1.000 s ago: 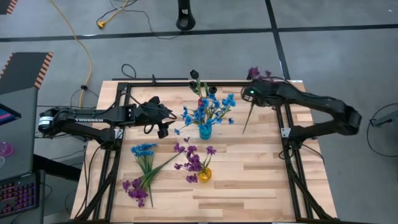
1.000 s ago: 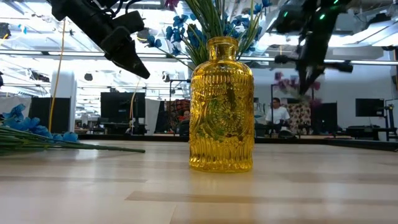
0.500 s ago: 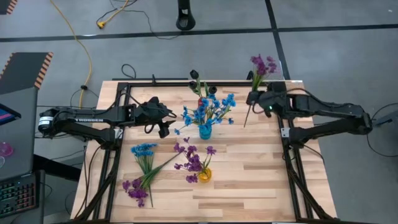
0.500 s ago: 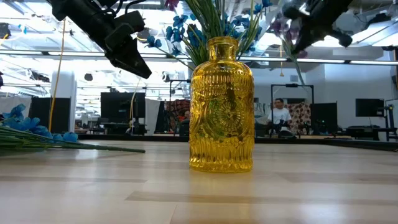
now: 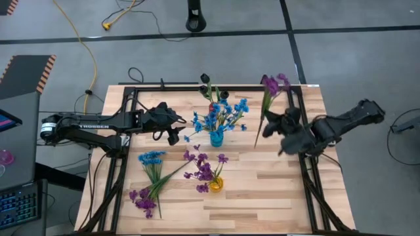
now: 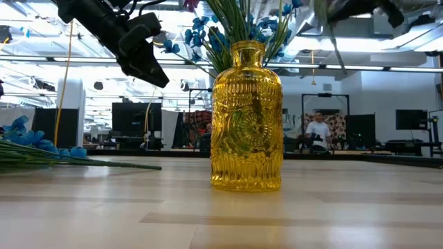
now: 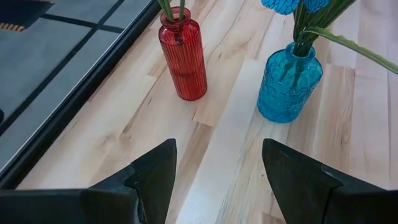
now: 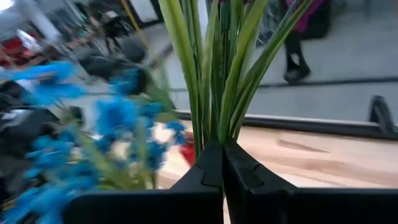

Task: Sort flowers into vase by color
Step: Put the top violet flower into the yellow crystal vase

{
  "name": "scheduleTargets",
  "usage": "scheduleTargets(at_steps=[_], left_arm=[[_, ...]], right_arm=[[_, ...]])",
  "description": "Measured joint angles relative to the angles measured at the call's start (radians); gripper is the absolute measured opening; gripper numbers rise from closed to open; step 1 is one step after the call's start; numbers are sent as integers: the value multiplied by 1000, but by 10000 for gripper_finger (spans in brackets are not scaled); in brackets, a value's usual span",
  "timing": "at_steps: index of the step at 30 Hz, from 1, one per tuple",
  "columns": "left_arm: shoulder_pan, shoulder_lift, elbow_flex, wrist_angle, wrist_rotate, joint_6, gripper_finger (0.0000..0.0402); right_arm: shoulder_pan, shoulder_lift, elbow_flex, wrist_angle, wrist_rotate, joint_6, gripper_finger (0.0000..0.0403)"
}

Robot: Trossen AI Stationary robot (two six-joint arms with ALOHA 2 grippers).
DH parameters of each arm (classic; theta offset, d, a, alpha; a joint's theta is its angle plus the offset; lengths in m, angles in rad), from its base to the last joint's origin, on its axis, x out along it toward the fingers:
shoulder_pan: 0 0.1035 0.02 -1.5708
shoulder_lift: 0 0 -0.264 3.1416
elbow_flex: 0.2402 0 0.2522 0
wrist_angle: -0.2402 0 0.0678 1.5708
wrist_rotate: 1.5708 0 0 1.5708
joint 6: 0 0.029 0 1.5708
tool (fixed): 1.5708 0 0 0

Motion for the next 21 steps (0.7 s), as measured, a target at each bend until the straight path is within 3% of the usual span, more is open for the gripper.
scheduleTargets(at_steps=[11,21], left_arm=[[0,0,0,4,1,-2,226],[-1,0,0,4,56,-6,226]], right_arm=[[348,170,0,18,332,133,22],[422,357,0,186,345,151,23]])
